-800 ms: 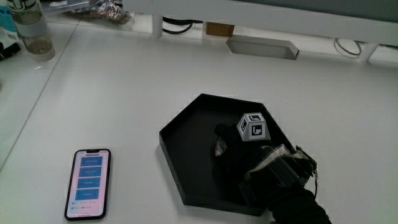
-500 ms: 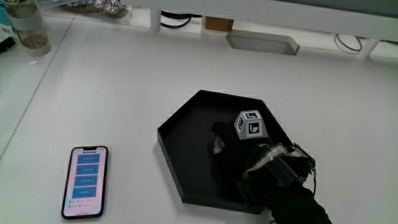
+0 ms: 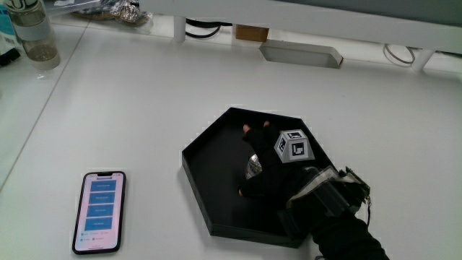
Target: Place paper clip into plate
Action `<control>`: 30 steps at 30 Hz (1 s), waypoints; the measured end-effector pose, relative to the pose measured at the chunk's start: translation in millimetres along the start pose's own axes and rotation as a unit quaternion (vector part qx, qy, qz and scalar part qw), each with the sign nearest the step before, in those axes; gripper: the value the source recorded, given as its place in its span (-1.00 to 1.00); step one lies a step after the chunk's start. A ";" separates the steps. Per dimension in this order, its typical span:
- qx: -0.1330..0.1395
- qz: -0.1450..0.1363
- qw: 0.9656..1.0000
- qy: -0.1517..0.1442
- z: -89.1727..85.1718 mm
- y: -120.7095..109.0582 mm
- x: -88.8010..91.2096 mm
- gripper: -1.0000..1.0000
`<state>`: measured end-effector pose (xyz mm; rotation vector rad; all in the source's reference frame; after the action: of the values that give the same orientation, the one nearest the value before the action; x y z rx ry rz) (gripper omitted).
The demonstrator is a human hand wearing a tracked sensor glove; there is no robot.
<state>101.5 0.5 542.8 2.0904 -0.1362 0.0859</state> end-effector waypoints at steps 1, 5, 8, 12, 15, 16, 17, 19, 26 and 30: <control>-0.007 -0.003 1.000 -0.004 -2.7 2.3 0.0 0.00; -0.016 -0.010 1.000 -0.010 -8.3 5.1 -0.1 0.00; -0.008 -0.013 1.000 -0.014 -9.4 5.2 -0.7 0.00; -0.010 -0.008 1.000 -0.008 -6.7 6.9 -2.5 0.00; -0.003 -0.002 1.000 -0.020 -2.4 3.3 -8.3 0.00; -0.006 -0.002 1.000 -0.022 -2.0 2.3 -9.4 0.00; -0.008 0.003 1.000 -0.024 -1.7 1.5 -9.9 0.00; -0.009 -0.013 0.999 -0.031 -1.5 2.5 -9.5 0.00; -0.023 -0.005 0.999 -0.036 -5.1 4.8 -9.7 -0.55; -0.057 -0.003 0.998 -0.042 -11.4 9.6 -6.1 -0.91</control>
<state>94.1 6.0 556.1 1.9816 -0.1807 -0.0132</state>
